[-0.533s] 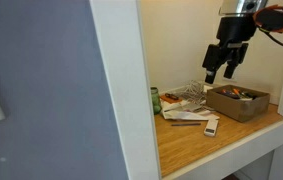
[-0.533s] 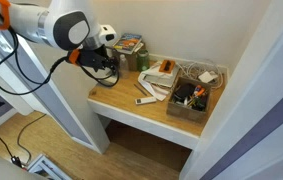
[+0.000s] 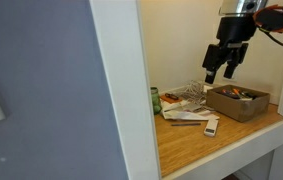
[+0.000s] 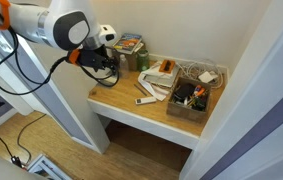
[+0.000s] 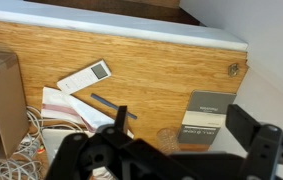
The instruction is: Push a button on the white remote
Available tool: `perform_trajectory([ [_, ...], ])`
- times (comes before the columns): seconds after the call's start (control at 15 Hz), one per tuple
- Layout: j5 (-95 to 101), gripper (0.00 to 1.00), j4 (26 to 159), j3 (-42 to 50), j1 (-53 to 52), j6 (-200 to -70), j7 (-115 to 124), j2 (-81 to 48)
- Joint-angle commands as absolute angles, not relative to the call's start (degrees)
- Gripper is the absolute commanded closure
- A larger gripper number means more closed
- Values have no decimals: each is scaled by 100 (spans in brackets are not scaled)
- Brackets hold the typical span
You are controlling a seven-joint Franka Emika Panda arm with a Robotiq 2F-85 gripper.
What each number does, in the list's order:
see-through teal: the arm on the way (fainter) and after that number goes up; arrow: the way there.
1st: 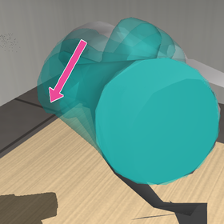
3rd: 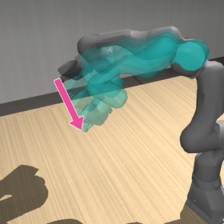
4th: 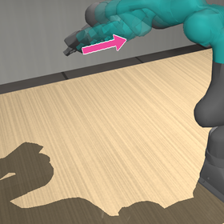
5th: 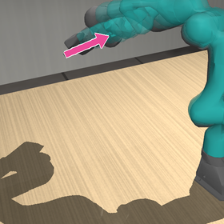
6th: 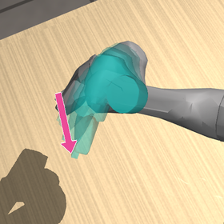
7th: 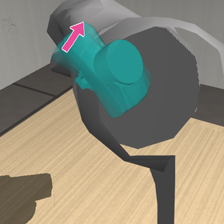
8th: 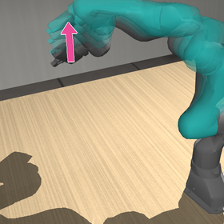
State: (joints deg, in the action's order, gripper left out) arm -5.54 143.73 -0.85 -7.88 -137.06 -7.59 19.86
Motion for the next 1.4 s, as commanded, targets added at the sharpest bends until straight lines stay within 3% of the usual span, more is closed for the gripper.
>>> perform_trajectory([
  [0.0, -572, 0, 14364, -129, -744, -13690, -770, 1988],
  [0.2, -606, 0, 14216, -66, -717, -13643, -811, 1826],
  [0.8, -1230, 0, 12418, 258, -355, -12474, -1040, -442],
  [0.87, -1202, 17, 12237, 225, -290, -12423, -909, -678],
  [0.93, -1216, 26, 12038, 212, -227, -12271, -849, -919],
  [1.33, -1404, 68, 11092, 201, 146, -11970, -331, -2139],
])
